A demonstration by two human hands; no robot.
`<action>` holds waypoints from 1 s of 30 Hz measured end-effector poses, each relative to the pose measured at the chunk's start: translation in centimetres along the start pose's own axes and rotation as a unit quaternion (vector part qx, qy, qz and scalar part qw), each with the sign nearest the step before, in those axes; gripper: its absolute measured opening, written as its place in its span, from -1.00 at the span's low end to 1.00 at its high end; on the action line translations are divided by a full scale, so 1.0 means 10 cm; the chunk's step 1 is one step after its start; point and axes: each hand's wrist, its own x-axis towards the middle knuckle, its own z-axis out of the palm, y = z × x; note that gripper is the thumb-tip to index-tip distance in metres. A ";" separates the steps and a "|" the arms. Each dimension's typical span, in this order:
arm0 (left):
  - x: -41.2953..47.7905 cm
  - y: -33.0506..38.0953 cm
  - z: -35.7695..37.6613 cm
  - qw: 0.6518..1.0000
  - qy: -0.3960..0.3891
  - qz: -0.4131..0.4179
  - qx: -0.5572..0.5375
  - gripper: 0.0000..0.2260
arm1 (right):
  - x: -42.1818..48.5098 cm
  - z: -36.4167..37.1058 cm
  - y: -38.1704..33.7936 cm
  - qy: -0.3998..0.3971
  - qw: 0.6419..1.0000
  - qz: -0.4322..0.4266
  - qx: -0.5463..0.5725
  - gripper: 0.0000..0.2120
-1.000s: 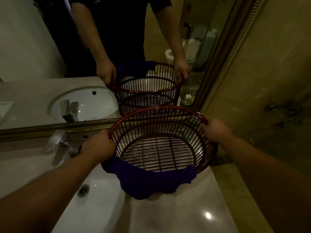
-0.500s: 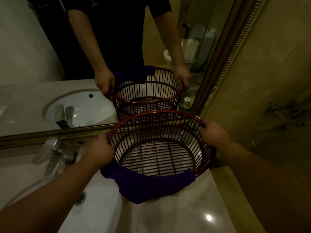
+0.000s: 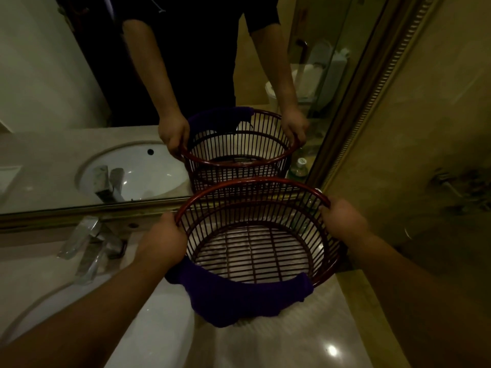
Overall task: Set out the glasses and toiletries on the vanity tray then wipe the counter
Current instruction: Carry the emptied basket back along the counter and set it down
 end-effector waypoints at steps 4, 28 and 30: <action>0.00 -0.02 0.01 1.000 0.001 0.004 -0.003 -0.94 | 0.01 0.01 0.00 0.008 1.000 -0.010 -0.004 -0.76; 0.02 -0.05 0.05 1.000 0.020 -0.004 0.015 -0.95 | 0.01 0.04 0.01 0.026 1.000 -0.015 -0.007 -0.81; 0.02 -0.05 0.05 1.000 0.019 0.000 0.016 -0.93 | 0.01 0.04 0.02 0.035 0.999 -0.022 -0.016 -0.80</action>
